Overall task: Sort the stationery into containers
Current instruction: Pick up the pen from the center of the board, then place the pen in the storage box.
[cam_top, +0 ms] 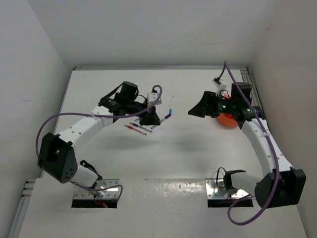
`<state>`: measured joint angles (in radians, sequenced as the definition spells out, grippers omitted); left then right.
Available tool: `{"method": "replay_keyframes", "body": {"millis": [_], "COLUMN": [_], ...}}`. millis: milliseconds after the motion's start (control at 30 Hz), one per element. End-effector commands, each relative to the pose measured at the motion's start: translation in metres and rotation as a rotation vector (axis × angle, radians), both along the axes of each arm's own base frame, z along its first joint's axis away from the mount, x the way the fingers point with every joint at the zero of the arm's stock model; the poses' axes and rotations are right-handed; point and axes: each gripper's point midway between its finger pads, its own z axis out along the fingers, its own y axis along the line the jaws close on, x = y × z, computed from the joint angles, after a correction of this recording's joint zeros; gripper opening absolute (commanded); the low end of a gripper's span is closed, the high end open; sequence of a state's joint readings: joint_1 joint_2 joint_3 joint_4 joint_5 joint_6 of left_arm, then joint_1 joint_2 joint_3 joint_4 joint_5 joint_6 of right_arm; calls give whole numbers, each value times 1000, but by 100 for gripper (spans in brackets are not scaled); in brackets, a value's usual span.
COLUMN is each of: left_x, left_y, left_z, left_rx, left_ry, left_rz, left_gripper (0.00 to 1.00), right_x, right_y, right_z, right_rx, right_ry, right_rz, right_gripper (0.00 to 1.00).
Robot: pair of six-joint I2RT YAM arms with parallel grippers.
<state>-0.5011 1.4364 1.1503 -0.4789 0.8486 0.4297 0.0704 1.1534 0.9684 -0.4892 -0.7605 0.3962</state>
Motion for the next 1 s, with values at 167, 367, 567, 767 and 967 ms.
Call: {"method": "replay_keyframes", "body": {"millis": [167,367,567,767,967], "left_x": [-10,-4,-5,-3,-1], "left_y": [-47,-58,-65,-69,-73], "left_z": [77,84,82,84,85], "left_rx": [-295,-338,-331,-333,-341], "left_ry": [322,381,369,371,362], "left_rz": [54,60,40,36,42], "left_gripper": [0,0,0,0,0], "right_x": [22,28,28,26,26], "right_y": [41,58,72,82,83], "right_z": [46,58,62,56,56], "right_rx": [140,163,168,170,162], "right_ry": [-95,-119,-132,-117,-129], "right_rz": [64,110,159,180,177], "right_gripper": [87,88,85,60,24]}}
